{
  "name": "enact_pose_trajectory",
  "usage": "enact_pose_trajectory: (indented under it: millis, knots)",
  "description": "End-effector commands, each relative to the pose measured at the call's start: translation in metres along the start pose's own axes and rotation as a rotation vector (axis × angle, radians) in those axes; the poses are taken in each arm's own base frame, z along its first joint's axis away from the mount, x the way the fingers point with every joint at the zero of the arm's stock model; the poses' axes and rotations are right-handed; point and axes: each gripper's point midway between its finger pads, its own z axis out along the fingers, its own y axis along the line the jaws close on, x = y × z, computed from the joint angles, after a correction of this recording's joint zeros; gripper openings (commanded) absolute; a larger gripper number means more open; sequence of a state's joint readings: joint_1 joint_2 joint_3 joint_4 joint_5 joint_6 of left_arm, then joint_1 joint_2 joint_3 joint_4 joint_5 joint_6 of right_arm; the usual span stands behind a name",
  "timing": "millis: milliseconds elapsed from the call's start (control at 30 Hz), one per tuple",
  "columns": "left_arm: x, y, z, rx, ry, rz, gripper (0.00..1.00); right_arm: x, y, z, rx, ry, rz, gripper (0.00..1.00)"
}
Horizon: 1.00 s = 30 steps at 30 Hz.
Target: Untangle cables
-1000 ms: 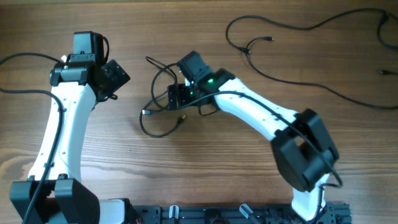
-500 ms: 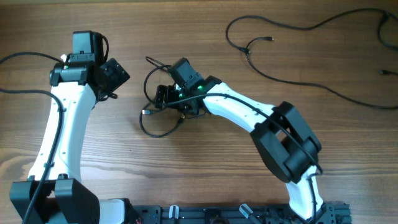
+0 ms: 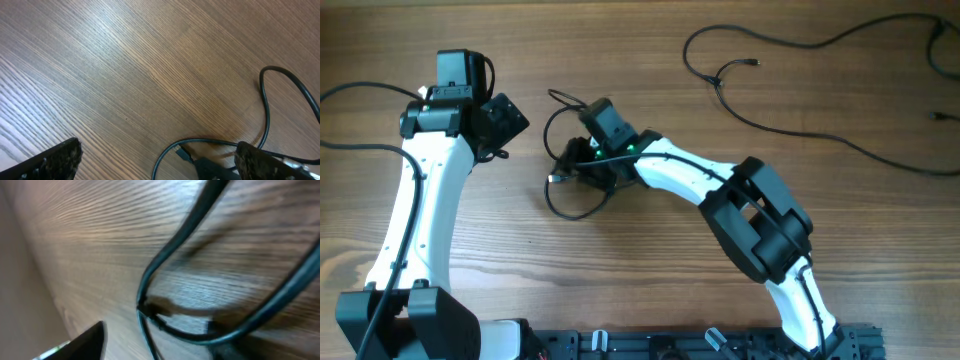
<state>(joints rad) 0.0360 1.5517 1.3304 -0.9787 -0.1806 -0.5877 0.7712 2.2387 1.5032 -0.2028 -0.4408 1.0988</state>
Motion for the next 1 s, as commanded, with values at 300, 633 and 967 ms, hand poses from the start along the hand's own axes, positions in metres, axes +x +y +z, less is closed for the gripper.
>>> enact_pose_trajectory:
  millis: [300,633,967]
  knots:
    - [-0.002,0.002,-0.005,0.01,-0.011,0.002,1.0,-0.013,-0.059,0.02,0.19,-0.117,0.072,0.32]
    - [-0.002,0.002,-0.005,0.011,-0.011,0.002,1.0,-0.033,-0.099,0.004,0.343,-0.323,0.364,0.3]
    - [-0.002,0.002,-0.004,0.011,-0.01,0.002,1.0,-0.041,-0.103,0.001,0.363,-0.377,0.35,0.17]
